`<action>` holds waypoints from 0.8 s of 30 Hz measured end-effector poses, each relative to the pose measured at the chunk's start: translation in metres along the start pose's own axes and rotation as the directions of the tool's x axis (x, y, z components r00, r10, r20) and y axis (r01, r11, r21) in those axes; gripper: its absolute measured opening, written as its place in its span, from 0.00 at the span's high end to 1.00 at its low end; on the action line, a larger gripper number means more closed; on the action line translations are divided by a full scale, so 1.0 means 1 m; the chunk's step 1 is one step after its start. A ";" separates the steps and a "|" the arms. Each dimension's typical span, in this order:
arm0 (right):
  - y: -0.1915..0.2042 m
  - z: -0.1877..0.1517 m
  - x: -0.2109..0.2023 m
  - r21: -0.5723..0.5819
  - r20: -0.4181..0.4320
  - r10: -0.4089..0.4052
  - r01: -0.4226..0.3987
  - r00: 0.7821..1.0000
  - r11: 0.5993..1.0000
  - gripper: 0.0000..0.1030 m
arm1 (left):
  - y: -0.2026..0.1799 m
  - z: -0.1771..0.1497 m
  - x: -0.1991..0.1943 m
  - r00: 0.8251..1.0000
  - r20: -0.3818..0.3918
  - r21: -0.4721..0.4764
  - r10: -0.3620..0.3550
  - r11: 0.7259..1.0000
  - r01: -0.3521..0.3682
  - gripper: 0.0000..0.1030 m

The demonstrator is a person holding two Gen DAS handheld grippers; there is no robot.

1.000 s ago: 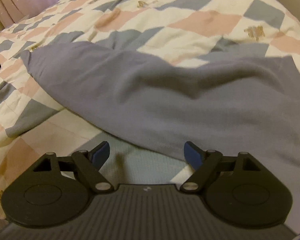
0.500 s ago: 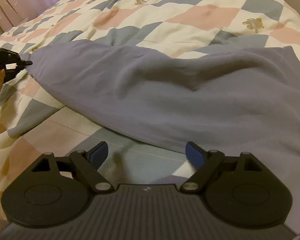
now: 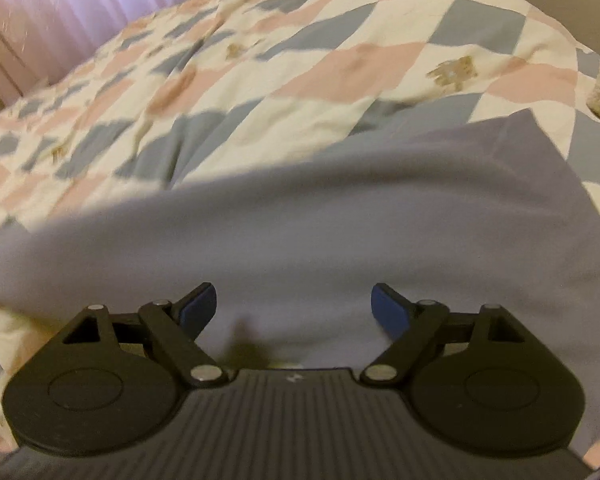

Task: Fold clothes

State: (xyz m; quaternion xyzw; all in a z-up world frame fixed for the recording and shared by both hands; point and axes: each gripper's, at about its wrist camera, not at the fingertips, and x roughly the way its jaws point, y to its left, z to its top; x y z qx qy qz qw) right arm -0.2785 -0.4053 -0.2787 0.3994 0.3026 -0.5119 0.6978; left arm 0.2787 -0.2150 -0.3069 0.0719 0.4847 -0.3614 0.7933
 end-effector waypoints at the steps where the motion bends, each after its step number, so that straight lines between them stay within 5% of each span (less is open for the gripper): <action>1: -0.013 0.009 -0.001 0.021 0.001 0.010 -0.010 1.000 1.000 0.20 | 0.006 -0.015 0.005 0.999 -0.025 -0.022 0.029 0.999 -0.029 0.94; 5: -0.085 0.056 0.001 0.085 0.022 -0.032 0.030 0.999 0.996 0.20 | 0.010 -0.043 0.004 0.995 -0.007 -0.033 0.097 0.995 -0.097 0.92; 10: -0.176 0.115 0.029 0.109 0.035 -0.115 0.111 0.993 0.988 0.17 | 0.003 -0.021 0.005 0.993 0.007 -0.055 0.115 0.992 -0.115 0.90; 15: -0.245 0.144 0.080 0.260 0.006 0.016 -0.017 1.000 0.965 0.16 | -0.013 -0.023 0.010 0.988 0.000 -0.024 0.156 0.988 -0.156 0.98; 16: -0.246 0.146 0.086 0.252 0.004 0.068 -0.066 0.998 0.965 0.22 | -0.018 -0.025 0.006 0.987 0.007 -0.014 0.161 0.987 -0.161 0.98; 17: -0.247 0.147 0.092 0.244 0.001 0.119 -0.116 0.993 0.963 0.66 | -0.023 -0.025 -0.002 0.988 0.028 -0.003 0.150 0.989 -0.150 0.98; 18: -0.248 0.149 0.097 0.237 -0.002 0.171 -0.165 0.985 0.957 0.93 | -0.028 -0.022 -0.015 0.989 0.061 0.007 0.132 0.991 -0.132 0.98; 22: -0.238 0.151 0.075 0.132 0.075 0.171 -0.179 0.982 0.975 0.94 | -0.033 -0.009 -0.072 0.972 0.229 0.026 0.057 0.998 -0.065 0.95; 24: -0.245 0.151 0.064 0.136 0.133 0.153 -0.171 0.979 0.976 0.93 | -0.027 -0.007 -0.062 0.982 0.156 0.020 0.104 0.994 -0.108 0.74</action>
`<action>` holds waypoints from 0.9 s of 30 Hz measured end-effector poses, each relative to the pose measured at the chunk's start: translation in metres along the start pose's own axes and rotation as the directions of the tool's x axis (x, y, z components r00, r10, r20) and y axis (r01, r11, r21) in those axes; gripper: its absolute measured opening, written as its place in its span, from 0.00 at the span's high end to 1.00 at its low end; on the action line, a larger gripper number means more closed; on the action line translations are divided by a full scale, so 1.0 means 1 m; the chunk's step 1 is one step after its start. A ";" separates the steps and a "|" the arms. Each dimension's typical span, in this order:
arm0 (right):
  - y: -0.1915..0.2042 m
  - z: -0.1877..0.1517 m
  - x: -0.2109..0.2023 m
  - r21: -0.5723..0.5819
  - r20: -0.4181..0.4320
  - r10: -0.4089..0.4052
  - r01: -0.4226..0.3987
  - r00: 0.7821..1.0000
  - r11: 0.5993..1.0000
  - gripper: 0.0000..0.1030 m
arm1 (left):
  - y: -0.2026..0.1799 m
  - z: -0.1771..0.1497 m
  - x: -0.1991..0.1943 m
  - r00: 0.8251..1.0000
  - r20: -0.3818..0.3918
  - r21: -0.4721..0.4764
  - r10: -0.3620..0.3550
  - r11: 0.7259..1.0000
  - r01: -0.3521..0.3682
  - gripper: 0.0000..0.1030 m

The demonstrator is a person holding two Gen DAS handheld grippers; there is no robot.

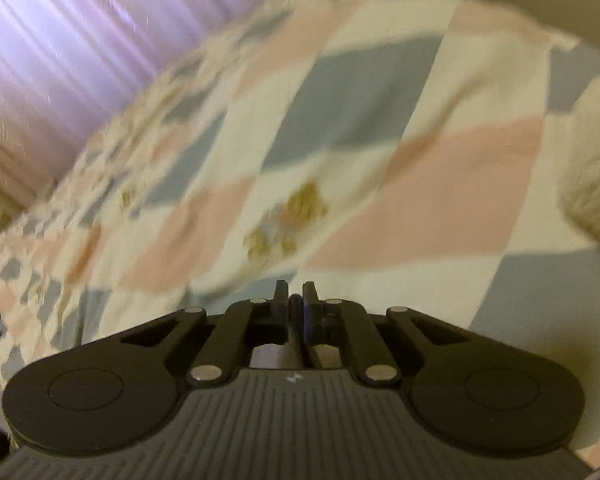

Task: Fold clothes

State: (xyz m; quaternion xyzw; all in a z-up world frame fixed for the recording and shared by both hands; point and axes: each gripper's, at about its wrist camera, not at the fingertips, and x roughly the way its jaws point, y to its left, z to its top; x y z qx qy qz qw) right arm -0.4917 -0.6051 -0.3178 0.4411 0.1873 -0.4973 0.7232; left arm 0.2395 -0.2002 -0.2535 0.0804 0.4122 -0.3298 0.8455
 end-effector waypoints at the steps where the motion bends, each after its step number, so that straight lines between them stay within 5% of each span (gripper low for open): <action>1: -0.005 0.000 0.003 0.020 -0.014 -0.013 0.013 1.000 1.000 0.89 | 0.000 -0.006 0.012 0.998 -0.058 0.033 0.033 0.999 -0.031 0.69; 5: -0.005 -0.011 0.017 0.036 -0.091 -0.086 0.090 0.992 0.995 0.65 | -0.010 -0.036 0.046 0.955 -0.185 0.306 0.231 0.937 -0.167 0.63; 9: 0.015 -0.015 0.004 0.001 -0.052 -0.131 0.131 0.990 0.991 0.40 | 0.005 -0.019 0.021 0.962 -0.147 0.235 0.230 0.953 -0.192 0.58; 12: 0.030 -0.010 -0.002 -0.039 -0.055 -0.129 0.127 0.990 0.991 0.37 | -0.015 0.004 0.006 0.974 -0.123 0.323 0.189 0.936 -0.141 0.62; 15: 0.050 0.000 0.007 -0.065 -0.087 -0.041 0.036 0.995 0.997 0.37 | -0.082 0.016 0.014 0.986 -0.165 0.475 -0.027 0.874 0.104 0.62; 17: 0.072 0.004 0.023 -0.124 -0.146 0.023 -0.041 0.989 0.991 0.37 | -0.135 0.017 0.024 0.953 -0.236 0.538 -0.191 0.791 0.292 0.62; 20: 0.106 0.007 0.056 -0.220 -0.295 0.101 -0.171 0.950 0.960 0.38 | -0.217 0.003 0.052 0.835 -0.403 0.573 -0.374 0.608 0.549 0.59; 25: 0.147 -0.002 0.102 -0.347 -0.529 0.106 -0.328 0.842 0.879 0.43 | -0.309 -0.041 0.092 0.693 -0.624 0.606 -0.361 0.336 0.721 0.54; 27: 0.154 -0.007 0.115 -0.357 -0.587 0.097 -0.364 0.804 0.860 0.43 | -0.323 -0.061 0.105 0.674 -0.680 0.617 -0.289 0.271 0.739 0.55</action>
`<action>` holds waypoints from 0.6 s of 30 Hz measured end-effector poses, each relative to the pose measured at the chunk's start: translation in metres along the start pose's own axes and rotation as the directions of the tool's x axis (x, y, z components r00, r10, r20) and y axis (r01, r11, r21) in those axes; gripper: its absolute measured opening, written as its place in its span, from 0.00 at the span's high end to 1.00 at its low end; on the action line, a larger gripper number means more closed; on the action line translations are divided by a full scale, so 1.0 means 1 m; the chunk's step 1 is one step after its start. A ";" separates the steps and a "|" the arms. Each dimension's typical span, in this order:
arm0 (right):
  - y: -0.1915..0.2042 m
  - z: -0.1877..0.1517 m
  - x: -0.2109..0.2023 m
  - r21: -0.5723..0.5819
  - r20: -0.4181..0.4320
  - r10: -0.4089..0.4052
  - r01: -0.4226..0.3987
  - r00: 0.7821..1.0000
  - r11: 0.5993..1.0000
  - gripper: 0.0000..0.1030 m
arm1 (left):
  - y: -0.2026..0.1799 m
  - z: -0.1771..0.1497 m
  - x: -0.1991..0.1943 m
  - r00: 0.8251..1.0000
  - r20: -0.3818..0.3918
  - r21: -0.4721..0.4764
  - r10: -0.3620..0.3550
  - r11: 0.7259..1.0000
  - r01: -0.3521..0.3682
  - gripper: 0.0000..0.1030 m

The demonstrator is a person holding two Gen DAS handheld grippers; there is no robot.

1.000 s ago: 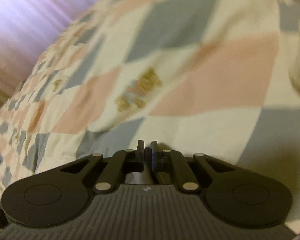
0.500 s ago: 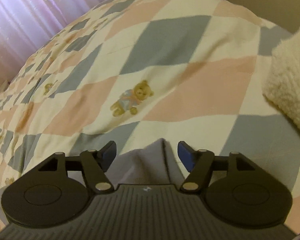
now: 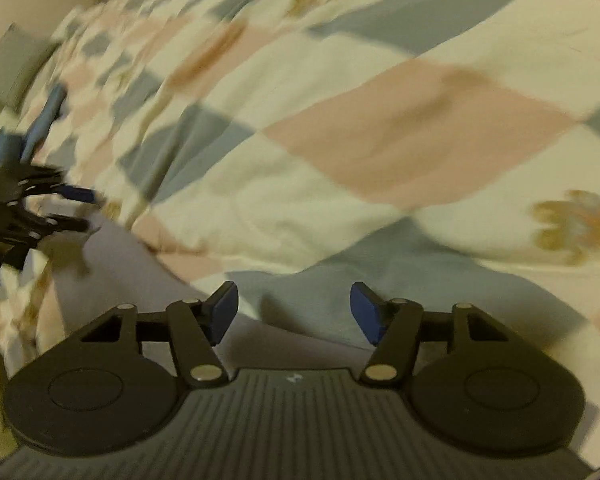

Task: Fold clothes

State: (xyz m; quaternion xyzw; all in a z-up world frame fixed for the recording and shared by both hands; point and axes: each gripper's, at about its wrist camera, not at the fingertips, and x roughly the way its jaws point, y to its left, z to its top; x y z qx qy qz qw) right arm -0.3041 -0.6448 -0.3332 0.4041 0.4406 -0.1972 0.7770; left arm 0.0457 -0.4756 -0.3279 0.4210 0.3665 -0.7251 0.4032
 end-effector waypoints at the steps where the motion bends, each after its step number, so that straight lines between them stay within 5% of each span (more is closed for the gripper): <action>1: -0.001 0.002 0.006 0.001 -0.032 0.016 -0.016 0.999 1.000 0.43 | -0.003 -0.003 0.008 1.000 -0.022 0.030 0.012 0.999 -0.012 0.57; 3: 0.000 0.001 0.016 -0.017 -0.083 0.031 -0.032 0.996 0.999 0.42 | -0.015 -0.010 0.007 1.000 -0.007 0.086 0.030 0.996 -0.029 0.85; 4: 0.001 -0.003 0.018 -0.039 -0.097 0.041 -0.045 0.994 0.998 0.57 | -0.021 -0.012 0.004 0.999 0.006 0.104 0.033 0.994 -0.034 1.00; 5: 0.005 -0.009 0.013 -0.065 -0.092 0.051 -0.057 0.994 0.996 0.87 | -0.028 -0.017 -0.004 0.997 0.038 0.135 0.061 0.989 -0.066 1.00; 6: 0.009 -0.014 0.009 -0.091 -0.087 0.061 -0.069 0.994 0.993 0.97 | -0.034 -0.021 -0.012 0.994 0.072 0.165 0.087 0.981 -0.098 1.00; 10: 0.030 -0.035 -0.024 -0.214 0.025 0.070 -0.063 0.997 0.975 0.97 | -0.053 -0.034 -0.040 0.969 0.188 0.221 0.162 0.954 -0.202 0.98; 14: 0.029 -0.038 -0.046 -0.203 0.119 0.043 -0.018 0.992 0.979 0.95 | -0.052 -0.042 -0.035 0.966 0.166 0.194 0.196 0.954 -0.227 0.94; 16: 0.023 -0.035 -0.041 -0.207 0.128 -0.050 0.076 0.991 0.975 0.90 | -0.054 -0.042 -0.023 0.939 0.170 0.202 0.299 0.922 -0.330 0.87; 18: 0.022 -0.032 -0.041 -0.198 0.163 -0.117 0.149 0.980 0.969 0.89 | -0.051 -0.036 -0.015 0.894 0.196 0.164 0.403 0.885 -0.435 0.81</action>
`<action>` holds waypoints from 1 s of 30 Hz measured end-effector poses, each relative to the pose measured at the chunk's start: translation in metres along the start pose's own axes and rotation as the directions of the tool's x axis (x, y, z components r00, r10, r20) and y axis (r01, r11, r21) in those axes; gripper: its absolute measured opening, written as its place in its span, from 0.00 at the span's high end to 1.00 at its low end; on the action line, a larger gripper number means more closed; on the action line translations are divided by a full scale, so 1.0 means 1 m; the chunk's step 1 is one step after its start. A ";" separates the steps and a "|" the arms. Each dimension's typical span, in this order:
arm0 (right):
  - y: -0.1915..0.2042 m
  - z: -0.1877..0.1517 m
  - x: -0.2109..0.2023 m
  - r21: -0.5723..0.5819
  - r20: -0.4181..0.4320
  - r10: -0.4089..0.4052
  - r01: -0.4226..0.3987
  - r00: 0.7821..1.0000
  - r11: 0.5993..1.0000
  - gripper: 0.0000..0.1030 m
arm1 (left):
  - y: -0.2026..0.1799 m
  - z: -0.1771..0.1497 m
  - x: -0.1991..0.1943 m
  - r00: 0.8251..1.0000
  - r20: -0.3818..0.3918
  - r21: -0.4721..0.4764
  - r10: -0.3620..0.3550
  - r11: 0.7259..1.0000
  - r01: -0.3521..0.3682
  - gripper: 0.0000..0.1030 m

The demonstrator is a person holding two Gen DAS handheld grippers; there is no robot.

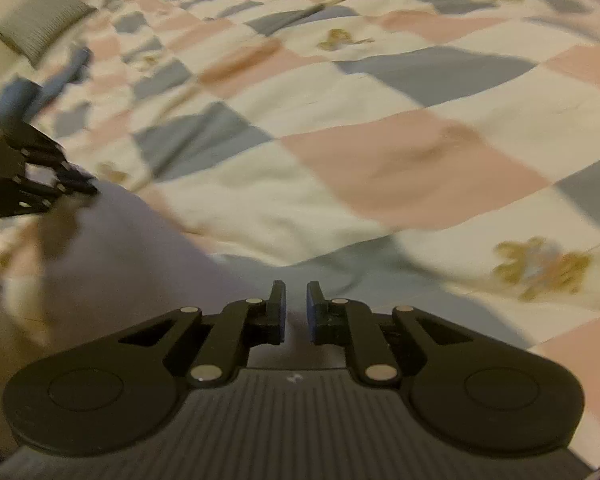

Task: Fold clothes

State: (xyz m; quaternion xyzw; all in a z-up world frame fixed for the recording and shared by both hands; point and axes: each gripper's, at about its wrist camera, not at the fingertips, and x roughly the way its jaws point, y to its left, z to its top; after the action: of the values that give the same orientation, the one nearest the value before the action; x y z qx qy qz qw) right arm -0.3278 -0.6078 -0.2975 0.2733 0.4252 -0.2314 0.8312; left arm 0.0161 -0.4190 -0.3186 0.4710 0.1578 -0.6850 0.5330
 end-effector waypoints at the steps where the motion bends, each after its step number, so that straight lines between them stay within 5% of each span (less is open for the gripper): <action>1: 0.001 0.001 -0.002 0.013 0.026 -0.033 0.032 0.999 0.999 0.79 | 0.006 0.002 0.000 0.999 0.006 -0.051 0.036 0.998 -0.036 0.81; 2: 0.001 0.001 -0.003 0.027 0.052 -0.065 0.064 0.996 0.998 0.55 | 0.011 0.004 0.000 0.997 0.010 -0.102 0.073 0.992 -0.072 0.82; 4: -0.005 -0.002 -0.016 0.087 0.105 -0.060 0.051 0.993 0.995 0.41 | 0.026 0.003 -0.007 0.992 0.018 -0.224 0.123 0.968 -0.116 0.79; 7: -0.006 -0.021 -0.025 0.117 0.103 -0.111 0.099 0.988 0.988 0.41 | 0.051 -0.010 -0.030 0.994 0.006 -0.425 0.109 0.900 -0.096 0.79; 9: -0.011 -0.038 -0.033 0.189 0.126 -0.105 0.080 0.986 0.979 0.51 | 0.055 -0.023 -0.051 0.999 0.042 -0.528 0.035 0.849 -0.007 0.79; 12: -0.005 -0.063 -0.047 0.268 0.189 -0.084 0.031 0.978 0.963 0.54 | 0.034 -0.043 -0.063 0.999 0.044 -0.566 -0.030 0.823 0.050 0.69; 13: 0.000 -0.072 -0.051 0.289 0.215 -0.075 0.010 0.974 0.957 0.54 | 0.027 -0.051 -0.058 1.000 -0.007 -0.568 -0.023 0.823 0.015 0.69; 15: 0.012 -0.092 -0.046 0.247 0.132 -0.141 0.105 0.981 0.963 0.56 | 0.020 -0.075 -0.051 0.987 -0.155 -0.582 0.036 0.804 -0.120 0.70; 17: 0.015 -0.110 -0.041 0.206 0.021 -0.339 0.327 0.941 0.922 0.57 | 0.020 -0.098 -0.051 0.951 -0.293 -0.599 0.103 0.755 -0.266 0.72; 18: 0.012 -0.121 -0.047 0.191 -0.017 -0.443 0.438 0.896 0.879 0.57 | 0.023 -0.108 -0.066 0.941 -0.312 -0.620 0.131 0.722 -0.306 0.72; 20: 0.007 -0.136 -0.073 0.232 -0.015 -0.548 0.536 0.836 0.812 0.55 | 0.016 -0.116 -0.100 0.924 -0.337 -0.634 0.180 0.682 -0.364 0.74; 22: 0.012 -0.151 -0.104 0.330 0.043 -0.522 0.481 0.852 0.812 0.50 | 0.002 -0.119 -0.136 0.914 -0.346 -0.641 0.212 0.658 -0.395 0.74; 25: 0.050 -0.173 -0.118 0.322 0.097 -0.364 0.317 0.926 0.892 0.45 | -0.051 -0.119 -0.176 0.949 -0.290 -0.702 0.121 0.647 -0.297 0.72; 27: 0.077 -0.195 -0.112 0.270 0.059 -0.302 0.276 0.951 0.922 0.42 | -0.088 -0.125 -0.193 0.960 -0.276 -0.746 0.043 0.620 -0.242 0.67; 28: 0.087 -0.207 -0.108 0.253 0.032 -0.280 0.263 0.959 0.931 0.42 | -0.106 -0.133 -0.193 0.948 -0.317 -0.754 0.006 0.605 -0.256 0.67; 30: 0.091 -0.235 -0.103 0.275 -0.087 -0.348 0.359 0.933 0.892 0.42 | -0.141 -0.147 -0.193 0.916 -0.395 -0.766 -0.071 0.576 -0.286 0.68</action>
State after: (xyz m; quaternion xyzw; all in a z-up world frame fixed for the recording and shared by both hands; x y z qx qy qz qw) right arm -0.4628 -0.3712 -0.3035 0.3129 0.4443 -0.4328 0.7193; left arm -0.0398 -0.1471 -0.2770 0.3084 0.5241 -0.3961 0.6880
